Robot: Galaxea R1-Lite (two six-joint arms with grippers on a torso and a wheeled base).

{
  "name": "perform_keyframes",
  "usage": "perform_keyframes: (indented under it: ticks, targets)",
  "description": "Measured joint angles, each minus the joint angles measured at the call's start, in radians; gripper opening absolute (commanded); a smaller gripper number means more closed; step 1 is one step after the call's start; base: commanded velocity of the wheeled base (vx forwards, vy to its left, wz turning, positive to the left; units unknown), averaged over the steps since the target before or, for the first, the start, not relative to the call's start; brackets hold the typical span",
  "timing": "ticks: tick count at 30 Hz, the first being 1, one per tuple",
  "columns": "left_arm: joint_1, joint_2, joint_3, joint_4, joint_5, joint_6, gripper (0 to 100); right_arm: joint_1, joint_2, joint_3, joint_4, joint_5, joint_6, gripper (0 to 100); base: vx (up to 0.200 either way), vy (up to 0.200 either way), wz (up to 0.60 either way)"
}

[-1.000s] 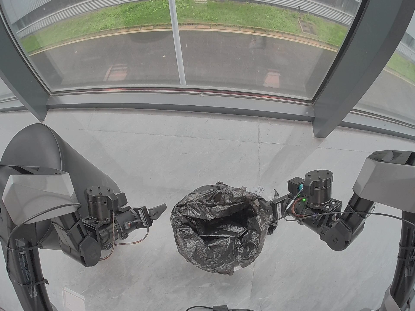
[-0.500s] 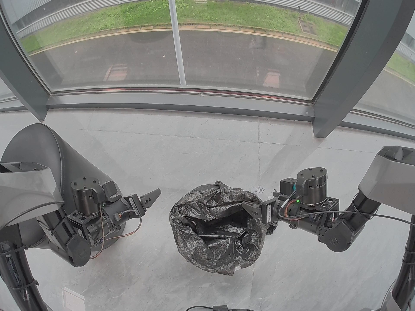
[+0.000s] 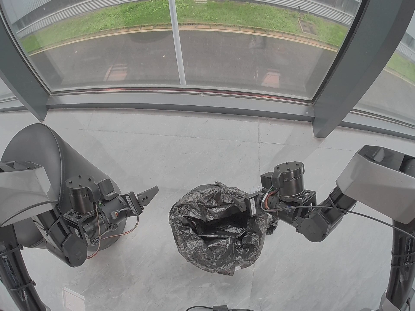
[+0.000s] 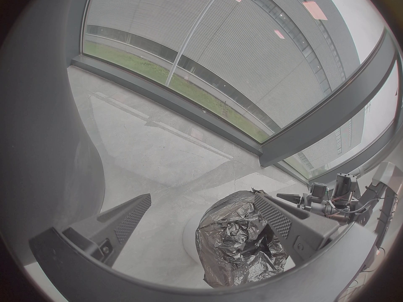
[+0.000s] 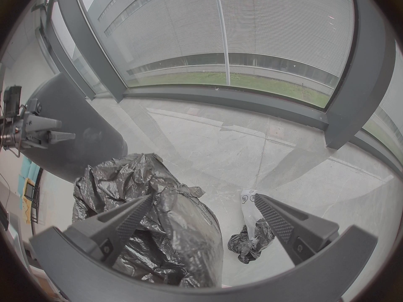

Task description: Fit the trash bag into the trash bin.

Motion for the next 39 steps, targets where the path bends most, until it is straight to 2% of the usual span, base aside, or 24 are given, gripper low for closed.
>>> perform_keyframes:
  ticks: [15, 33, 39]
  targets:
    - [0.0, 0.023, 0.001, -0.003, 0.0, 0.001, 100, 0.023, 0.075, -0.051, 0.009, -0.006, -0.005, 100, 0.0, 0.0, 0.0]
    - [-0.008, 0.037, 0.003, -0.004, 0.0, 0.003, 100, -0.007, 0.144, -0.101, 0.007, -0.009, -0.02, 100, 0.0, 0.0, 0.0]
    - [-0.009, 0.037, 0.004, -0.005, 0.0, 0.001, 100, -0.019, 0.164, -0.119, 0.002, -0.031, -0.025, 100, 0.0, 0.0, 0.0]
